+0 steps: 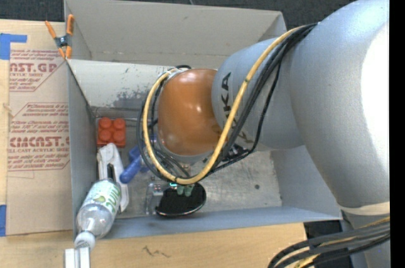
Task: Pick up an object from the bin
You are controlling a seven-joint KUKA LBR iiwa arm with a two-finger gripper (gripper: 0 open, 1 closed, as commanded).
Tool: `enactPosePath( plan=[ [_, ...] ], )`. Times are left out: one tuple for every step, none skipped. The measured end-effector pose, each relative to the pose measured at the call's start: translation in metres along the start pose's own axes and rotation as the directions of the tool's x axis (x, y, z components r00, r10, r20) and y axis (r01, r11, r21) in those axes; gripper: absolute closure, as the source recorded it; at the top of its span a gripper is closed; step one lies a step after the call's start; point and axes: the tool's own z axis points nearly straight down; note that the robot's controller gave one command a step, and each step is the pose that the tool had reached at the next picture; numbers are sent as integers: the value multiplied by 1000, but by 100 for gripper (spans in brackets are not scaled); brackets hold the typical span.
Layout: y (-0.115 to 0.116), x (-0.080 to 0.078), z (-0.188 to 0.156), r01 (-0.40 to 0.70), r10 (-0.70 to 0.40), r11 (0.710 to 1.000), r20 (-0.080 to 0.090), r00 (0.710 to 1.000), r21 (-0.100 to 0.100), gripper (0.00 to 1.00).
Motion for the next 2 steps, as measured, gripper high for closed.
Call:
enactPosePath(
  plan=[
    [-1, -2, -3, -1, 1, 1000, 7, 1000, -2, 0],
    [-1, -40, 37, 249, -248, 968, 80, 965, -1, 100]
  ],
)
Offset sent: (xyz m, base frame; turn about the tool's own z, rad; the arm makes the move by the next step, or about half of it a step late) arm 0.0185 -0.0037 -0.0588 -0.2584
